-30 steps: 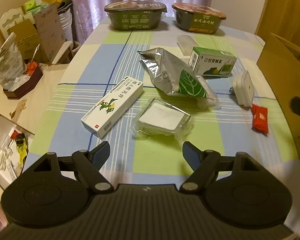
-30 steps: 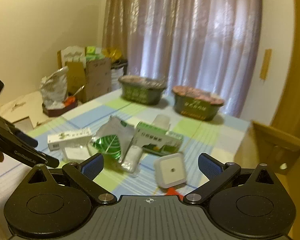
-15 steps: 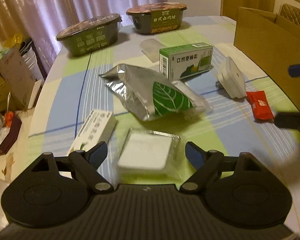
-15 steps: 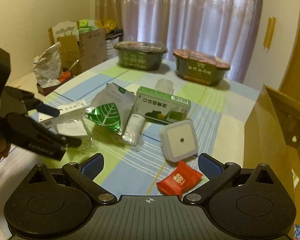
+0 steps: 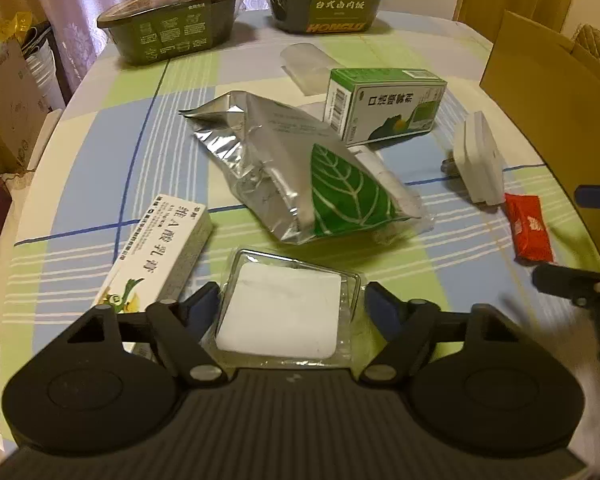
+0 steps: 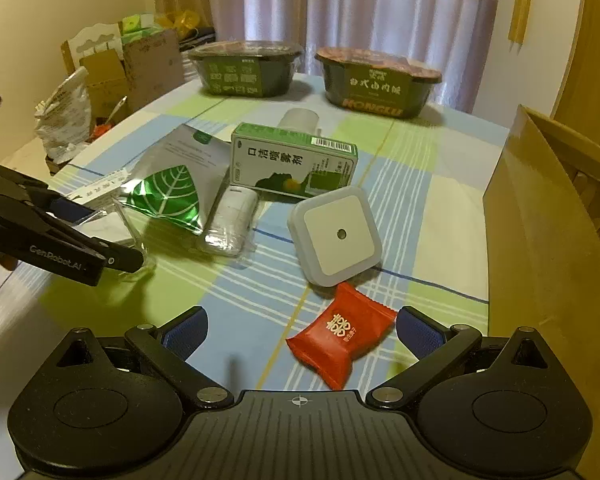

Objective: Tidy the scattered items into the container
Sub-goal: 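Return both tools to the table and lower the left tool onto the clear tray, then grasp the clear tray with the left tool while the right tool grasps the red candy packet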

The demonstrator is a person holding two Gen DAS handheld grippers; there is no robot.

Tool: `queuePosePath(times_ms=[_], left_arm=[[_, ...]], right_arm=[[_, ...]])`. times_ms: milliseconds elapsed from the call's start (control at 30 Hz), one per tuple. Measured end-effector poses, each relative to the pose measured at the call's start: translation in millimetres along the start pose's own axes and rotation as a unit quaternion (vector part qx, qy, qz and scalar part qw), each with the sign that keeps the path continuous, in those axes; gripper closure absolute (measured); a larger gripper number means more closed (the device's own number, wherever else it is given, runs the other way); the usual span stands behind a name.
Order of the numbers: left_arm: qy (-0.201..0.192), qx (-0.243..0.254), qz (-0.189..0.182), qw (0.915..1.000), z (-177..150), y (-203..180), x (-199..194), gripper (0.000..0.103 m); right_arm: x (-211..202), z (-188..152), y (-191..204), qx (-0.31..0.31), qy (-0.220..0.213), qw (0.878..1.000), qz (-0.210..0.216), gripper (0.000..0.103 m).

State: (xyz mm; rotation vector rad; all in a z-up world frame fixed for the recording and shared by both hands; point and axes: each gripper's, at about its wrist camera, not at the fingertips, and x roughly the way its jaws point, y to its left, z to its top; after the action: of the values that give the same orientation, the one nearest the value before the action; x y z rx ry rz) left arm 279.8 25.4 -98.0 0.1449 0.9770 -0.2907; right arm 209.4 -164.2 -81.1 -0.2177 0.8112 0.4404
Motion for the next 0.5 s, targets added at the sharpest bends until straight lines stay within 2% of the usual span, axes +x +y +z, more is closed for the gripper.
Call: queuePosePath(times_ms=[100,233,400,500], left_arm=[[0.004,0.005,-0.021,0.9998,-1,-4,-2,0.035],[0.009,0.032,-0.053,0.9981,-6,-19,-8,0.035],[0.007,0.048,-0.054,0.9973,-10,-30,-9,0.034],[0.007,0.051,-0.05,0.9974,-10,-31,-8,0.027]], right_arm=[[5,-2,-3,-0.007,0.011,1.0,-0.011,0.0],[10,-5,-14,0.027,0.021,0.999,-0.016,0.0],[16,-3,-23,0.083,0.018,0.996,-0.008,0.0],[20,0,-26,0.097,0.016,0.995,-0.015,0.0]])
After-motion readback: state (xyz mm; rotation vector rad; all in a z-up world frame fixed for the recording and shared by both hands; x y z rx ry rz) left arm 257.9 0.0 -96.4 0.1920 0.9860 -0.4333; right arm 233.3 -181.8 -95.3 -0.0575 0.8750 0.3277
